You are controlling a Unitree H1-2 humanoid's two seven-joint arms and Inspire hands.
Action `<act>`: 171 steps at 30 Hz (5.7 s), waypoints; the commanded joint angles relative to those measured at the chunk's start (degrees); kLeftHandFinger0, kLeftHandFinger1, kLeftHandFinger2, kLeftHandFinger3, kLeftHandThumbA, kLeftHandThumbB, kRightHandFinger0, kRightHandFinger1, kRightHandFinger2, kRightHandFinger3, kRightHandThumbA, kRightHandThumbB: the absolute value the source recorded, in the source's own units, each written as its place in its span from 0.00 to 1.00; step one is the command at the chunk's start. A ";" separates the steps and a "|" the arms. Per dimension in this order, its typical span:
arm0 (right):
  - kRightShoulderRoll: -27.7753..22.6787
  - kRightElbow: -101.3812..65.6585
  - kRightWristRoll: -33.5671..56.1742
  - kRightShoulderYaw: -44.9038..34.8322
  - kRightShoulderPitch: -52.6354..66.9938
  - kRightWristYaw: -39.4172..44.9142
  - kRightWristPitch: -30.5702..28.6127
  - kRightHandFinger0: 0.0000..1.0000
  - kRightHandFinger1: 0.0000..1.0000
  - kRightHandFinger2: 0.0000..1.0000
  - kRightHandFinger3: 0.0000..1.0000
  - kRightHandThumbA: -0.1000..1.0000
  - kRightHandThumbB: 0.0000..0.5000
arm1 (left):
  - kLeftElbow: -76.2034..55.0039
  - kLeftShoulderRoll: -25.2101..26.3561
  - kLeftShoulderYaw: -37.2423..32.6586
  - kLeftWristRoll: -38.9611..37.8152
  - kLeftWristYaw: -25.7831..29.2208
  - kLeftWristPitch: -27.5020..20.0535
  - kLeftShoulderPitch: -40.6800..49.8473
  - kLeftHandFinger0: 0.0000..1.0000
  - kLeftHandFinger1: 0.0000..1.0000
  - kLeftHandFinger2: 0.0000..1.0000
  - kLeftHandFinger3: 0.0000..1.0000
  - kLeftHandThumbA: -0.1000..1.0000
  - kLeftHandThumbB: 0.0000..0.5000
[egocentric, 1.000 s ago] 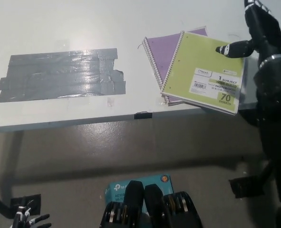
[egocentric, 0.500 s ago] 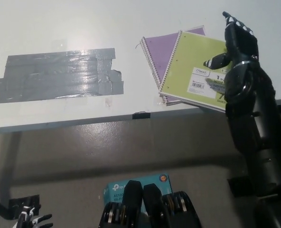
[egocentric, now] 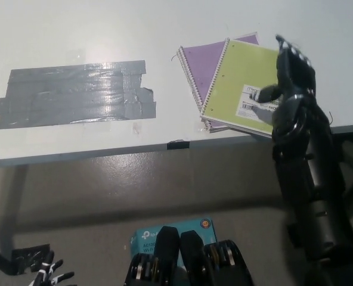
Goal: The robot uses its right hand to align two notebooks stacked together until they are fully overlapped
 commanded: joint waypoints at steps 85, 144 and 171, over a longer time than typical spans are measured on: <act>-18.71 8.59 -2.68 41.30 2.60 -0.96 -14.87 1.00 1.00 1.00 1.00 1.00 0.77 | 0.02 1.13 -4.92 6.61 -3.58 -3.86 -3.42 0.59 0.54 0.49 1.00 1.00 1.00; -20.62 7.25 -3.77 44.04 -1.27 5.49 -13.44 1.00 1.00 1.00 1.00 1.00 0.70 | -2.09 -0.79 -5.94 7.57 -3.70 -3.85 -3.77 0.39 0.38 0.34 0.92 1.00 1.00; -16.60 -0.18 1.88 38.03 -6.61 1.14 -20.84 1.00 1.00 1.00 1.00 1.00 1.00 | 0.40 -1.92 -3.34 4.31 -4.11 -3.22 -1.35 0.00 0.12 0.23 0.74 1.00 1.00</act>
